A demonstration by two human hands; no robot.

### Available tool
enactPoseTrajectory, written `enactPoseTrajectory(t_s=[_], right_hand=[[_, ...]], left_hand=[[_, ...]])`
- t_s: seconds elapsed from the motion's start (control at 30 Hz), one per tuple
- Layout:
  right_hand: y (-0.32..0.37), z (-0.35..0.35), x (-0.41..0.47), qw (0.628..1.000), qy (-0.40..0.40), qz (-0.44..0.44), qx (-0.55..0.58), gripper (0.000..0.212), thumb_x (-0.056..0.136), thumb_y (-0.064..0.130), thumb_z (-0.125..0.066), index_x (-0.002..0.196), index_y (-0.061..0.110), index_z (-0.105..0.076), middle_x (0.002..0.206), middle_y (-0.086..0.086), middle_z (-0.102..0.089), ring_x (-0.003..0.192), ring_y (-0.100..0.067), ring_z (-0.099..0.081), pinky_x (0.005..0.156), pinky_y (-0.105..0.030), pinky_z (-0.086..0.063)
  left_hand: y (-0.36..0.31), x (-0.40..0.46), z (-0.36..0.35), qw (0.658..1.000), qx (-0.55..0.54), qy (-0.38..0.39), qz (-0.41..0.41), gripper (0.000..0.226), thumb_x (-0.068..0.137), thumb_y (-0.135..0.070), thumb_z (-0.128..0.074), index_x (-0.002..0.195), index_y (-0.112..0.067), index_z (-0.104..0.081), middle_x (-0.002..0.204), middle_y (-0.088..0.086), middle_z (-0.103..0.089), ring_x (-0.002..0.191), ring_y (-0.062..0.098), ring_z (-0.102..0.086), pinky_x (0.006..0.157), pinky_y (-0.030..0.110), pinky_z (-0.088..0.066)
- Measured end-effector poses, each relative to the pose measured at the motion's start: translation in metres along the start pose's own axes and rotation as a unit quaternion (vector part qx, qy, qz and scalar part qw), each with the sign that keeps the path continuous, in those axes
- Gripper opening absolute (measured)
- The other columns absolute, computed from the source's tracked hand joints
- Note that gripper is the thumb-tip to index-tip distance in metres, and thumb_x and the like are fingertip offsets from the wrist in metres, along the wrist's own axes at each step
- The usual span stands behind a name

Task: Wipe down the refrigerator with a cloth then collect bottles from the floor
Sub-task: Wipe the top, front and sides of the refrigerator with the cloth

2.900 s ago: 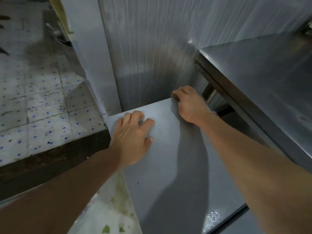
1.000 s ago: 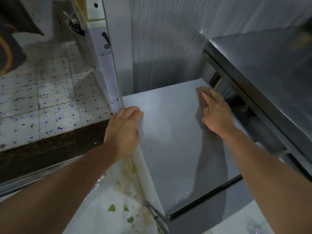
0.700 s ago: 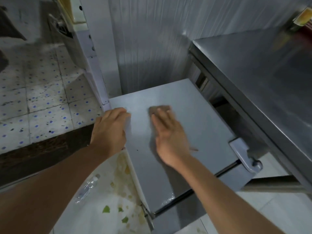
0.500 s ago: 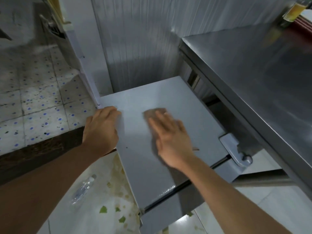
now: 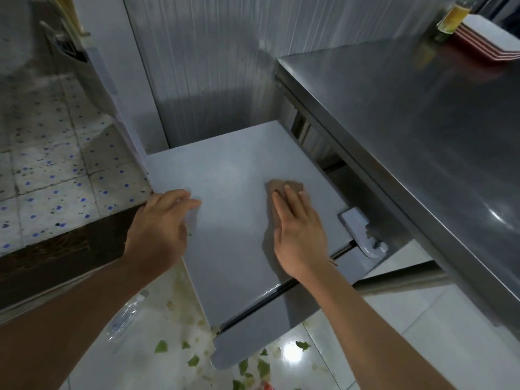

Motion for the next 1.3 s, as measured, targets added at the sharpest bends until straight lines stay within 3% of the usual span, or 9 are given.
enactPoseTrajectory(t_s=[0.1, 0.27, 0.43, 0.53, 0.63, 0.83, 1.0, 1.1, 1.3], right_hand=[[-0.022, 0.001, -0.001, 0.998, 0.016, 0.016, -0.051, 0.059, 0.094, 0.031, -0.027, 0.151, 0.025, -0.014, 0.16, -0.004, -0.007, 0.147, -0.027, -0.006, 0.117, -0.045, -0.008], [-0.076, 0.013, 0.027, 0.989, -0.009, -0.145, -0.027, 0.06, 0.097, 0.026, -0.039, 0.151, 0.018, -0.016, 0.159, -0.014, -0.01, 0.145, -0.034, -0.009, 0.118, -0.048, -0.013], [0.02, -0.009, -0.001, 0.999, 0.021, -0.032, -0.01, 0.063, 0.096, 0.025, -0.039, 0.152, 0.018, -0.011, 0.16, -0.007, -0.004, 0.146, -0.033, 0.0, 0.119, -0.043, -0.011], [0.092, -0.023, -0.033, 0.996, 0.034, 0.075, 0.015, 0.062, 0.09, 0.023, -0.04, 0.149, 0.016, -0.026, 0.159, -0.007, -0.016, 0.146, -0.034, -0.009, 0.116, -0.044, -0.018], [0.095, -0.021, -0.035, 0.991, 0.044, 0.128, 0.001, 0.059, 0.089, 0.03, -0.029, 0.147, 0.021, -0.033, 0.157, -0.003, -0.023, 0.145, -0.028, -0.017, 0.114, -0.043, -0.019], [0.017, -0.013, 0.026, 0.997, 0.028, -0.07, -0.024, 0.059, 0.096, 0.029, -0.034, 0.151, 0.025, -0.015, 0.161, 0.001, -0.004, 0.147, -0.023, -0.002, 0.118, -0.042, -0.013], [0.115, -0.023, -0.027, 0.998, 0.024, 0.044, 0.039, 0.058, 0.088, 0.021, -0.036, 0.146, 0.016, -0.035, 0.156, -0.007, -0.024, 0.145, -0.034, -0.014, 0.115, -0.05, -0.025], [0.147, -0.022, -0.043, 0.997, 0.013, 0.054, 0.062, 0.057, 0.087, 0.021, -0.029, 0.141, 0.012, -0.044, 0.153, -0.009, -0.031, 0.143, -0.035, -0.02, 0.112, -0.05, -0.029], [0.178, -0.043, 0.011, 0.996, 0.071, 0.057, -0.005, 0.063, 0.093, 0.027, -0.039, 0.151, 0.02, -0.015, 0.16, -0.01, -0.003, 0.146, -0.035, 0.005, 0.119, -0.046, -0.007]], left_hand=[[0.007, -0.003, -0.003, 1.0, -0.016, 0.01, 0.014, 0.05, 0.072, -0.007, -0.042, 0.116, -0.007, -0.065, 0.128, 0.013, -0.057, 0.113, 0.037, -0.051, 0.095, 0.05, -0.044], [0.012, -0.003, -0.002, 0.999, -0.043, 0.02, 0.013, 0.048, 0.073, -0.007, -0.041, 0.115, -0.002, -0.064, 0.128, 0.015, -0.057, 0.115, 0.035, -0.05, 0.101, 0.044, -0.041], [0.02, -0.014, 0.003, 0.998, -0.051, 0.039, 0.026, 0.045, 0.078, -0.003, -0.042, 0.119, -0.004, -0.061, 0.133, 0.01, -0.053, 0.124, 0.029, -0.047, 0.106, 0.038, -0.036], [0.023, -0.018, 0.002, 0.997, -0.053, 0.056, 0.026, 0.049, 0.08, 0.007, -0.053, 0.126, -0.009, -0.057, 0.14, 0.003, -0.048, 0.131, 0.02, -0.042, 0.109, 0.035, -0.034], [0.025, -0.018, 0.002, 0.996, -0.032, 0.076, 0.028, 0.055, 0.08, 0.004, -0.052, 0.131, -0.017, -0.053, 0.144, -0.004, -0.043, 0.134, 0.014, -0.038, 0.109, 0.036, -0.033], [0.034, -0.02, 0.002, 0.995, -0.039, 0.085, 0.03, 0.056, 0.082, 0.003, -0.05, 0.132, -0.02, -0.051, 0.146, -0.008, -0.04, 0.136, 0.01, -0.035, 0.108, 0.033, -0.032], [0.04, -0.027, 0.007, 0.994, -0.052, 0.094, 0.026, 0.059, 0.083, 0.003, -0.05, 0.137, -0.022, -0.046, 0.149, -0.009, -0.036, 0.138, 0.009, -0.031, 0.109, 0.031, -0.03], [0.045, -0.027, 0.012, 0.994, -0.059, 0.088, 0.037, 0.061, 0.082, 0.003, -0.05, 0.139, -0.019, -0.042, 0.146, -0.002, -0.04, 0.135, 0.014, -0.036, 0.107, 0.031, -0.032], [0.058, -0.03, 0.024, 0.994, -0.041, 0.068, 0.079, 0.061, 0.079, 0.002, -0.054, 0.137, -0.015, -0.041, 0.139, 0.005, -0.048, 0.128, 0.023, -0.043, 0.102, 0.036, -0.036]])
Point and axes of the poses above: each hand's wrist, its own x-axis towards the middle knuckle, its own z-axis out of the back of the hand, y = z × x, the point moved 10 cm from there along x, towards the middle knuckle
